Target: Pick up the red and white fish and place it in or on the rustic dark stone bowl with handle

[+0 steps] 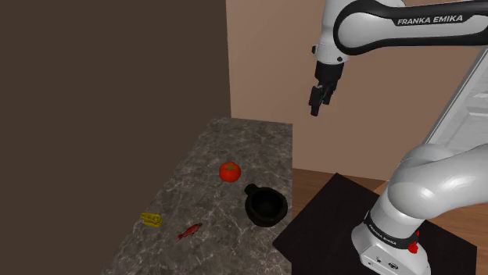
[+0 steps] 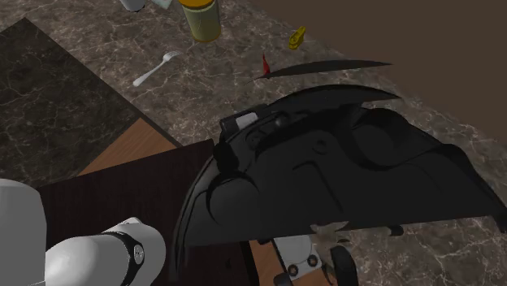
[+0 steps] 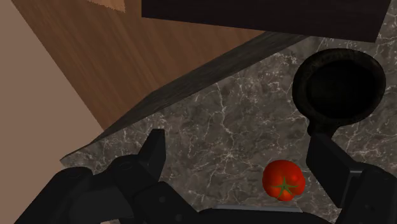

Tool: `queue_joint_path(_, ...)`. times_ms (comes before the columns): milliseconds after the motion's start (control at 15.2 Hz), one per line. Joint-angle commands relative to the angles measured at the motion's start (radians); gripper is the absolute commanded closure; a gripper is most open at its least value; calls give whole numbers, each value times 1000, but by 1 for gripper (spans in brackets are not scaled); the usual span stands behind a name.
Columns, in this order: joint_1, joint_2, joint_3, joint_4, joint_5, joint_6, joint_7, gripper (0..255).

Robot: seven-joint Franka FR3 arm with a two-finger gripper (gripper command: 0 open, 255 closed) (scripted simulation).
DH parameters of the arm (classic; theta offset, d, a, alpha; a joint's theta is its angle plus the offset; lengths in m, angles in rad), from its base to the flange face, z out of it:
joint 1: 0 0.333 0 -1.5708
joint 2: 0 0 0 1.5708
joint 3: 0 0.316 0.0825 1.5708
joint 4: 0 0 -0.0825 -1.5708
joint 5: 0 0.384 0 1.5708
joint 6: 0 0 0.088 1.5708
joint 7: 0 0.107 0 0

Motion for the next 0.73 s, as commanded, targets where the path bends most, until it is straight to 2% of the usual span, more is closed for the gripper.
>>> queue_joint_path(0, 0, 0, 0, 0, 0, 0, 0, 0)
queue_joint_path(660, 113, 311, 47, 45, 31, 249, -104, 0)
